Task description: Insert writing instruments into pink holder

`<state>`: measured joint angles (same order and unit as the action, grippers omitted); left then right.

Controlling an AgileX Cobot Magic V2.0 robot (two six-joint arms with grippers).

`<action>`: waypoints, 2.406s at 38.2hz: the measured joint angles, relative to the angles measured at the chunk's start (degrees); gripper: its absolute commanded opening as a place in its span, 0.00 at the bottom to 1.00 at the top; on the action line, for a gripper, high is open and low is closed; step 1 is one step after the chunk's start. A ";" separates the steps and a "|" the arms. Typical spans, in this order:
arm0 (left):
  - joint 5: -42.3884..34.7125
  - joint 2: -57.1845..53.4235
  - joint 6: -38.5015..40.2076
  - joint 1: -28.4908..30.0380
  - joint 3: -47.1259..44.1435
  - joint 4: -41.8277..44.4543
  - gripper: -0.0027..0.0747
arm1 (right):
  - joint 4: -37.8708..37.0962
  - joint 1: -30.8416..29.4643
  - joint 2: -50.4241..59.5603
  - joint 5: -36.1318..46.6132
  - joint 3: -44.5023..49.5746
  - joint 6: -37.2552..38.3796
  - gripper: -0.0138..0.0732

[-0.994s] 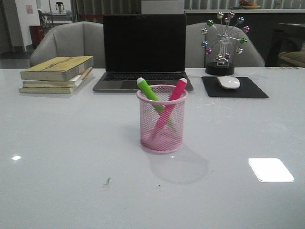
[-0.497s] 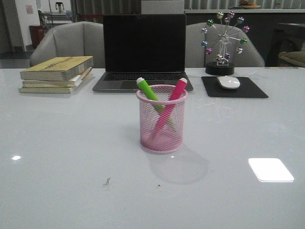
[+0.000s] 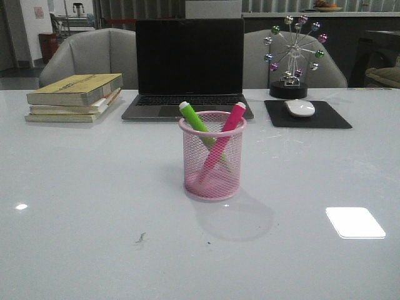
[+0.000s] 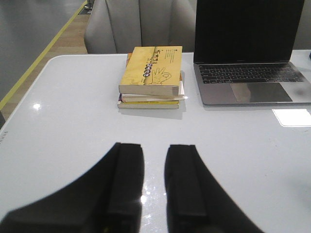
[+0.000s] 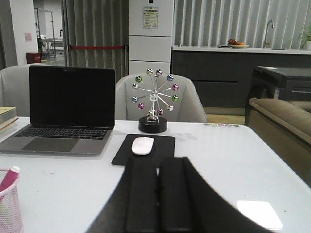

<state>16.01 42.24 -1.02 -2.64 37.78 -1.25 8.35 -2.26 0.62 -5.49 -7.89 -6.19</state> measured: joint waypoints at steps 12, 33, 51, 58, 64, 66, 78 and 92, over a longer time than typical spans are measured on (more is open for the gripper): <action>0.00 0.00 0.00 0.00 0.00 0.00 0.31 | -2.06 0.00 0.00 15.08 8.49 0.00 0.22; 0.00 0.00 0.00 0.00 0.00 0.00 0.31 | -2.32 0.62 0.00 2.03 9.62 4.15 0.22; 0.00 0.00 0.00 0.00 0.00 0.00 0.31 | 0.48 1.88 0.00 -8.49 9.62 4.28 0.22; 0.00 0.00 0.00 0.00 0.00 0.00 0.31 | 0.57 4.70 0.00 -8.56 9.62 4.28 0.22; 0.00 0.00 0.00 0.00 0.00 0.00 0.31 | 0.57 4.84 0.00 -7.04 9.62 4.28 0.22; 0.00 0.00 0.00 0.00 0.00 0.00 0.31 | 0.28 4.84 0.00 -5.98 9.62 4.28 0.22; 0.00 0.00 0.00 0.00 0.00 0.00 0.31 | -0.08 4.84 0.00 -4.41 9.62 4.28 0.22; 0.00 0.00 0.00 0.00 0.00 0.00 0.31 | -4.69 4.84 0.00 -4.33 9.62 4.28 0.22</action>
<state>16.01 42.24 -1.02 -2.64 37.78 -1.25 3.66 2.59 0.62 -9.82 1.73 -1.91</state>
